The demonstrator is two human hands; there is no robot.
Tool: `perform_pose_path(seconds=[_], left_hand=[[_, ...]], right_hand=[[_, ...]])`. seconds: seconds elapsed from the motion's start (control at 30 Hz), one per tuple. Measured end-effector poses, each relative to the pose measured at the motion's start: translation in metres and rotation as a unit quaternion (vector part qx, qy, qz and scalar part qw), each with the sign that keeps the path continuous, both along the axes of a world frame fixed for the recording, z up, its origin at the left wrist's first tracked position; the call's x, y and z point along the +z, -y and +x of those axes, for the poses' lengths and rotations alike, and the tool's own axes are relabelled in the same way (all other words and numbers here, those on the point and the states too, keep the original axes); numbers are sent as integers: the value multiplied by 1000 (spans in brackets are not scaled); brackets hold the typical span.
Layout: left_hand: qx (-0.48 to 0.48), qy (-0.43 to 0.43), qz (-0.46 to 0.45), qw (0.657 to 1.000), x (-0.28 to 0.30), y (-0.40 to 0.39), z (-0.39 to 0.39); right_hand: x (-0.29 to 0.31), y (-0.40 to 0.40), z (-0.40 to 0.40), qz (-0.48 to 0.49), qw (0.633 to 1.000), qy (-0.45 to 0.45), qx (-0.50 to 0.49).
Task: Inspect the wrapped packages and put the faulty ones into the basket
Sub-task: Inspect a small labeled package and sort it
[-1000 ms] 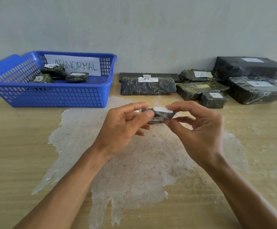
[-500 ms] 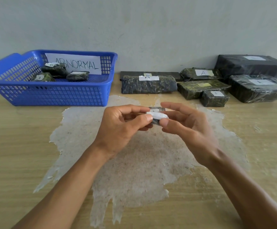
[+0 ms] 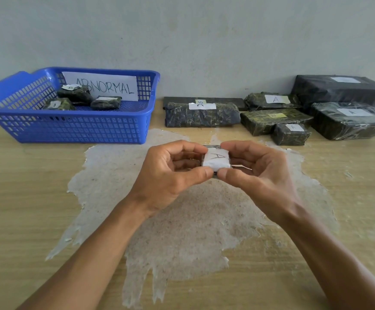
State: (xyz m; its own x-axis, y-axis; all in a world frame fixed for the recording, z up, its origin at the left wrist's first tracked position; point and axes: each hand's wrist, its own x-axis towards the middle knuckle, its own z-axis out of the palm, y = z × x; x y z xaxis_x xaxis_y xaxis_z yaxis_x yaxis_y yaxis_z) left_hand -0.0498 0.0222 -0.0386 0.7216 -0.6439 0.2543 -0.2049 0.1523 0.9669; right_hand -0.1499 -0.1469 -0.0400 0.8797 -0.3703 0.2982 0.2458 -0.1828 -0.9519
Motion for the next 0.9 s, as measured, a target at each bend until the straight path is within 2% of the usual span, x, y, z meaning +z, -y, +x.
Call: perform_pose_path(seconds=[0.17, 0.27, 0.37, 0.57, 0.73, 0.9], left_hand=[[-11, -23, -3, 1000, -2, 0, 3], [-21, -19, 3, 1000, -3, 3, 1], [-26, -17, 6, 999, -3, 4, 2], [-2, -42, 27, 999, 4, 1, 0], [-19, -111, 62, 992, 4, 1, 1], [-2, -95, 38, 995, 3, 1, 1]], right_hand=[[0, 4, 3, 91, 994, -26, 48], [0, 2, 5, 117, 992, -51, 19], [-1, 3, 3, 96, 993, -66, 16], [1, 0, 2, 38, 999, -14, 16], [-4, 0, 4, -6, 999, 33, -1], [-6, 0, 5, -13, 999, 37, 7]])
